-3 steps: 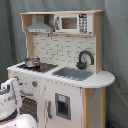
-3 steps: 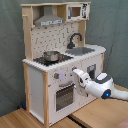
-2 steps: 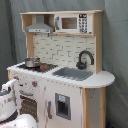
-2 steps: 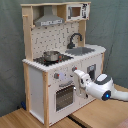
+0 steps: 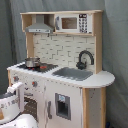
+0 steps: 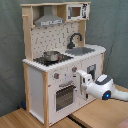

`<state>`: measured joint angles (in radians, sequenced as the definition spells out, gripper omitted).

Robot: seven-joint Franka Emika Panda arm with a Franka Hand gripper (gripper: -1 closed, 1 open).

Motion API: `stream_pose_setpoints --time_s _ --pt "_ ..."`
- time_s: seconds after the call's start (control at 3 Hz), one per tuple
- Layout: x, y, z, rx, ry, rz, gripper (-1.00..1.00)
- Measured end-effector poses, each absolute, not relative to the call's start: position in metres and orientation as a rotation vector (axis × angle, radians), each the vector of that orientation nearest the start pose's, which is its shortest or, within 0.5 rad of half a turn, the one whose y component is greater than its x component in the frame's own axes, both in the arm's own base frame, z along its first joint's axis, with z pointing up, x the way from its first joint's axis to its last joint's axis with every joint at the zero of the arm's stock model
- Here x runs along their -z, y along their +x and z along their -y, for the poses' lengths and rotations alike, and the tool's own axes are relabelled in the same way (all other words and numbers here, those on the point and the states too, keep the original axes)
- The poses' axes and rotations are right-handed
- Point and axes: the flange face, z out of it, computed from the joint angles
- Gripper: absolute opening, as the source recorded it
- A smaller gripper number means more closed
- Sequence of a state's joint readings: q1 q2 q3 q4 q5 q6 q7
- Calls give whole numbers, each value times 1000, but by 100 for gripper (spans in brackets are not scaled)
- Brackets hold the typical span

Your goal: Play with the kitchen

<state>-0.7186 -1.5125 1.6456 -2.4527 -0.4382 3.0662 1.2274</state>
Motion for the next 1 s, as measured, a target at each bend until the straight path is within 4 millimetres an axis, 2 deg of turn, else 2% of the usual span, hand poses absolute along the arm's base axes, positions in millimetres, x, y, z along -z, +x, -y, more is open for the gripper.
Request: stream_pose_setpoints --time_s 0.33,0.67,1.0 --pt "-246 330 -394 -1635 1865 -634 100" --pt "-239 343 -414 -1653 1894 -665 100" --pt "-246 334 -388 -1641 1891 -633 100"
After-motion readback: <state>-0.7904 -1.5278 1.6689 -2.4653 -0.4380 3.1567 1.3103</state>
